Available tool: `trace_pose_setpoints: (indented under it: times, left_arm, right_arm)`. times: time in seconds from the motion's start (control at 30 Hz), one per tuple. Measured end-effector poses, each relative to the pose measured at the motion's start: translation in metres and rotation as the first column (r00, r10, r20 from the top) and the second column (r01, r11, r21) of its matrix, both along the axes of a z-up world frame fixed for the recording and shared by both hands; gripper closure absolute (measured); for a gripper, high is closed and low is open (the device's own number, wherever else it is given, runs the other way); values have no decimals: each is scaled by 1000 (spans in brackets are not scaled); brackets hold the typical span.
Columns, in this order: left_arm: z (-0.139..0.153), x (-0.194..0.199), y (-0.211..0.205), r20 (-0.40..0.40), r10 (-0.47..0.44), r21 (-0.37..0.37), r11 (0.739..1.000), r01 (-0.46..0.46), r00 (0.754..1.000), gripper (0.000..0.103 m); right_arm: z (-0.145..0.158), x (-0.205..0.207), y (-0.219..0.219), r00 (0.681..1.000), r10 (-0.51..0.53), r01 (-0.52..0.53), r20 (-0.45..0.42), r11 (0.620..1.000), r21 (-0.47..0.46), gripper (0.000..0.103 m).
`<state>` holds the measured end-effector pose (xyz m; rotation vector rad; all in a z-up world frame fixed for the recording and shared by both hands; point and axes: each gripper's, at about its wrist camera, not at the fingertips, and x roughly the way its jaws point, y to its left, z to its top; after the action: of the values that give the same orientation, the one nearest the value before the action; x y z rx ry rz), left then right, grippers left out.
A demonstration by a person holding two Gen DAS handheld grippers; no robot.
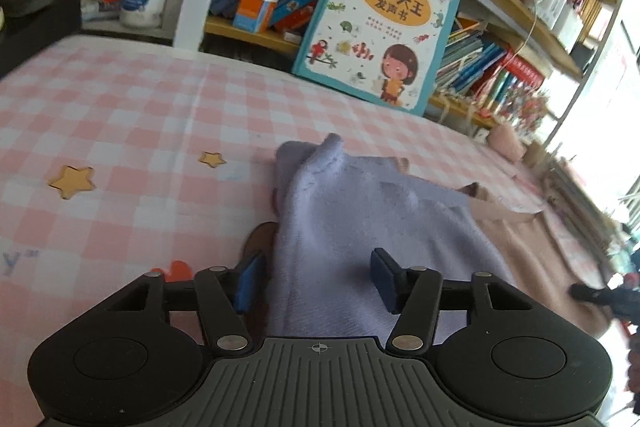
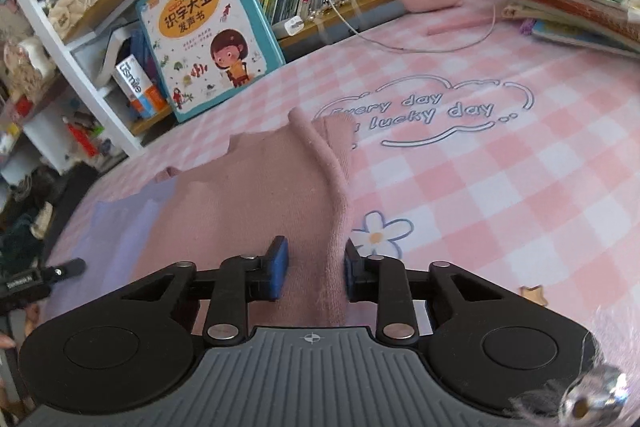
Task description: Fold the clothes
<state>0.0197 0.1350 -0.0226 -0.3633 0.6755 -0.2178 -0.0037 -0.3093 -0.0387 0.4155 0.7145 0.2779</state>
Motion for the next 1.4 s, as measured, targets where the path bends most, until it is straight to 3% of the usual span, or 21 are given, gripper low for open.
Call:
trace_pose_setpoints:
  times: [0.17,0.57,0.87,1.07,1.4]
  left_arm:
    - [-1,8,1,5,26,-12,1000,-26,1000,59]
    - [0,30,12,6,63,27,998,-63,998,59]
    - [-3,47,22,8,87,12,996,-87,996,59]
    - [-5,49,23,17,94,8,996,-94,995,59]
    - [-4,49,23,26,90,26,996,-91,996,59]
  right_arm:
    - [-3,8,4,1000,-12,12,11,1000,15,79]
    - [-3,37,27,999,25,-24,27,999,-34,78]
    - [-2,54,41,998,54,-52,37,996,-74,77]
    - [-1,57,49,996,70,-63,52,990,-125,76]
    - [-2,55,47,995,73,-65,67,991,-119,76]
